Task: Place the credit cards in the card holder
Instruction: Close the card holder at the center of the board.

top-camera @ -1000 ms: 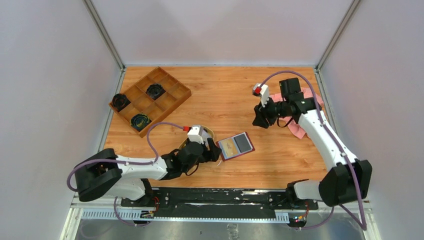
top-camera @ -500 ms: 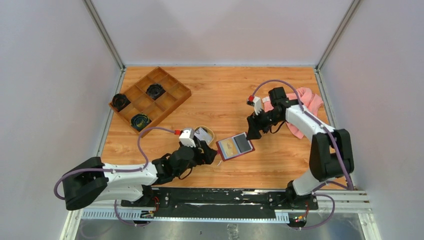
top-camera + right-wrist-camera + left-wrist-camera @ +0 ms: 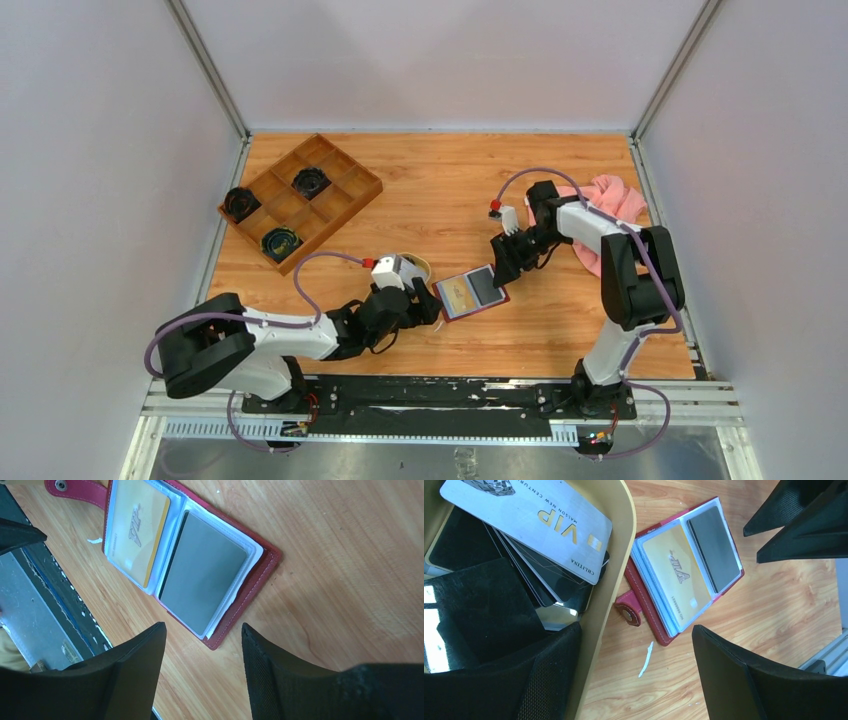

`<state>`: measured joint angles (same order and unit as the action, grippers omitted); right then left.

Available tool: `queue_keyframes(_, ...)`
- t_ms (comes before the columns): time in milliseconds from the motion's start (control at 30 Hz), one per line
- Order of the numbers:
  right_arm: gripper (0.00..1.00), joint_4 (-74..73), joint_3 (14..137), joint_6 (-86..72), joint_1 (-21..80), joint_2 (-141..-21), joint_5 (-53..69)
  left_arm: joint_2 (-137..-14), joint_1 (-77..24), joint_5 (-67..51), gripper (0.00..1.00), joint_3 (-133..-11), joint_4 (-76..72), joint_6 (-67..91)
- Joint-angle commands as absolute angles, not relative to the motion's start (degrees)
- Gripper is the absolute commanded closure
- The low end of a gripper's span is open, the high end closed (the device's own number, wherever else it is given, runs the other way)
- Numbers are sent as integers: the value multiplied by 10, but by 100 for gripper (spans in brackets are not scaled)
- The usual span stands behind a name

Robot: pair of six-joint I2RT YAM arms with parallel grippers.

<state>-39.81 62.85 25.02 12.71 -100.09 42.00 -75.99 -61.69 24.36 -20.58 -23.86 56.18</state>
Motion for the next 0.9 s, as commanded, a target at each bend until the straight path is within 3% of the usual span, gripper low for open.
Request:
queue_keyframes(0,39,-424,647,247,118,-1014,422,-751,-621,256,18,-210,-239,576)
queue_keyframes(267,39,-433,649,255,118,-1015,440,-648,-621,315,17,-209,-164,513)
queue_keyframes(433,40,-436,651,258,118,-1015,440,-611,-622,270,27,-227,-131,477)
queue_keyframes(567,40,-436,652,258,118,-1016,436,-635,-644,235,32,-248,-122,490)
queue_keyframes(867,40,-436,652,256,118,-1022,426,-763,-681,321,31,-289,-116,577)
